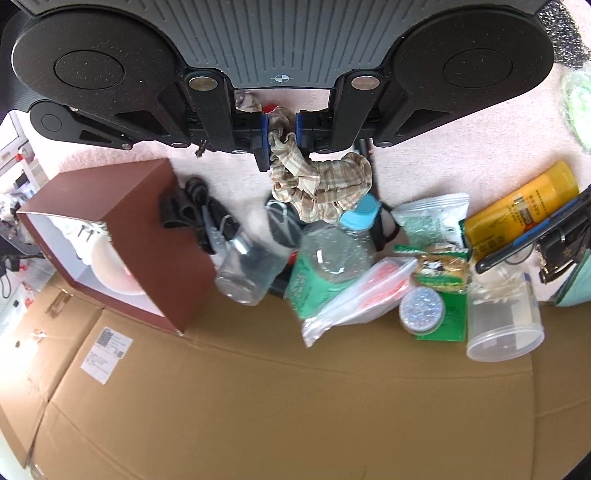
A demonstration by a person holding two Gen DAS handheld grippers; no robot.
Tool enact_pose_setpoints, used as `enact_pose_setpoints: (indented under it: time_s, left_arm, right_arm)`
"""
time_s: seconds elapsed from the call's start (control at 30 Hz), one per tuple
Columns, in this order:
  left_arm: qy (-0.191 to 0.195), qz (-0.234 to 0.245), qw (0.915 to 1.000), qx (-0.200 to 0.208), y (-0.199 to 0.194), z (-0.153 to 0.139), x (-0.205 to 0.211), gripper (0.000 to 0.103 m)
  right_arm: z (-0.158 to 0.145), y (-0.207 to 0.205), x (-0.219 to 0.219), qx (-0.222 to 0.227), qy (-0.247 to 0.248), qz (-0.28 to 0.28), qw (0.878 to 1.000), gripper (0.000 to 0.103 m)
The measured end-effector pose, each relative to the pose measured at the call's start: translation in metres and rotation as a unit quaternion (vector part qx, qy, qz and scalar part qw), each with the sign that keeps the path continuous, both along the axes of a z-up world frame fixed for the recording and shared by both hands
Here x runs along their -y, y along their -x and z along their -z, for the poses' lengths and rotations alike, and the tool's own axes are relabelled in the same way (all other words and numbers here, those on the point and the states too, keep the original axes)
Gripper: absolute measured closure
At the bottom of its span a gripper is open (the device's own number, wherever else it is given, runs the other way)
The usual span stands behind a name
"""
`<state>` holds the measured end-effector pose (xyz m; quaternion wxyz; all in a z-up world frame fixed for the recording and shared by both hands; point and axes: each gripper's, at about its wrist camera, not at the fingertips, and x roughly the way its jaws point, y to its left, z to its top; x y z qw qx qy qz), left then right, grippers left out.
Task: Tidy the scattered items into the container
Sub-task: 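Grasp the plaid scrunchie with the left gripper while the right gripper grasps the key ring, then carry the scrunchie and keys into the brown box and open both grippers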
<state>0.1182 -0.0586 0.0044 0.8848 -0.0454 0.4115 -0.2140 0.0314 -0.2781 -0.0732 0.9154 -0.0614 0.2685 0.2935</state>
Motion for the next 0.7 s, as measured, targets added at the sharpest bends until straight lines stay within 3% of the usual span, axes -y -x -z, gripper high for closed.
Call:
enact_pose_setpoints:
  time_s: [0.47, 0.7]
  left_arm:
    - [0.006, 0.041, 0.9990, 0.017, 0.014, -0.031, 0.042, 0.095]
    - [0.016, 0.075, 0.9958, 0.049, 0.017, -0.066, 0.084, 0.095]
  right_arm:
    - [-0.035, 0.028, 0.043, 0.043, -0.040, 0.018, 0.998, 0.093]
    - [-0.083, 0.034, 0.083, 0.089, -0.058, 0.048, 0.993, 0.093]
